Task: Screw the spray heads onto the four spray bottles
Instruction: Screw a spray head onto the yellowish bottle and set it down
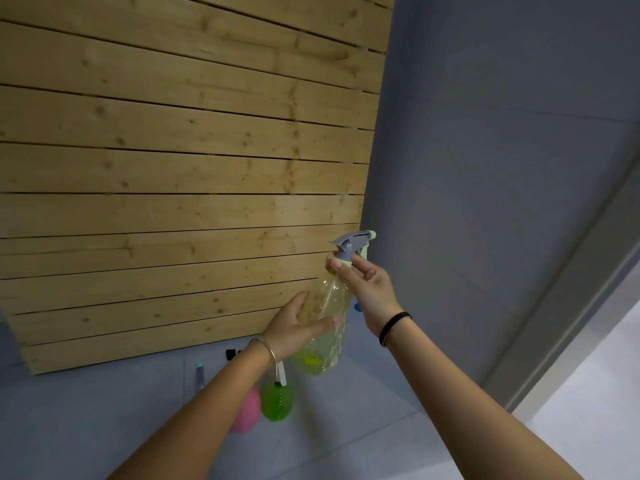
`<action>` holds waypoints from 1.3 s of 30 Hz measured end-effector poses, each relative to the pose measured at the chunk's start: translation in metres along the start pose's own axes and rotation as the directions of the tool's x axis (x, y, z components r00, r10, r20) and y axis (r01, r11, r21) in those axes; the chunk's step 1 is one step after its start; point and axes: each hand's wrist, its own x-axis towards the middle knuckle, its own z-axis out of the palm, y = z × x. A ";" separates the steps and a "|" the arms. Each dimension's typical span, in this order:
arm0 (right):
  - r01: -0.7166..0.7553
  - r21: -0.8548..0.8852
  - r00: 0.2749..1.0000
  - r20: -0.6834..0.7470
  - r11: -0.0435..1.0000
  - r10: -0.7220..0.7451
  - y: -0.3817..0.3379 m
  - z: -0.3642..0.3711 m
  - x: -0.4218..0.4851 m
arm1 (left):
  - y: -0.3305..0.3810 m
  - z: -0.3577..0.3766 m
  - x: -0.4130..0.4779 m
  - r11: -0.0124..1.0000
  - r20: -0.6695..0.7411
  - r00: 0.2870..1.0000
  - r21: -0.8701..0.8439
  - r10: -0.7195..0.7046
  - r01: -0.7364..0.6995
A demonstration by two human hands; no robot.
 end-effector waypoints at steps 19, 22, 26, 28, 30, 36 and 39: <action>-0.061 -0.046 0.998 0.018 0.997 0.062 0.004 0.000 -0.006 | -0.007 -0.008 0.004 0.998 -0.041 0.999 0.052 0.021 -0.019; -0.071 -0.034 0.997 0.018 0.997 0.072 0.004 0.000 -0.006 | -0.007 -0.008 0.004 0.999 0.003 1.000 0.040 -0.022 0.022; -0.064 -0.016 0.997 0.031 0.998 0.064 0.004 -0.001 -0.007 | -0.006 -0.007 0.002 1.000 0.026 1.000 -0.004 -0.003 0.003; -0.075 0.001 0.997 0.020 0.997 0.075 0.005 0.000 -0.007 | -0.007 -0.005 0.003 0.997 -0.065 0.998 0.070 0.018 -0.014; -0.074 0.027 0.997 0.022 0.997 0.073 0.004 0.001 -0.007 | -0.005 -0.006 0.002 0.995 -0.041 0.999 0.098 -0.008 0.012; -0.069 0.062 0.997 0.036 0.996 0.067 0.010 0.001 -0.004 | -0.007 -0.003 0.002 0.991 -0.119 0.992 0.131 0.035 -0.020; -0.074 0.077 0.997 0.038 0.994 0.071 0.012 0.001 -0.002 | -0.004 -0.003 0.000 0.998 -0.026 0.998 0.047 -0.050 0.051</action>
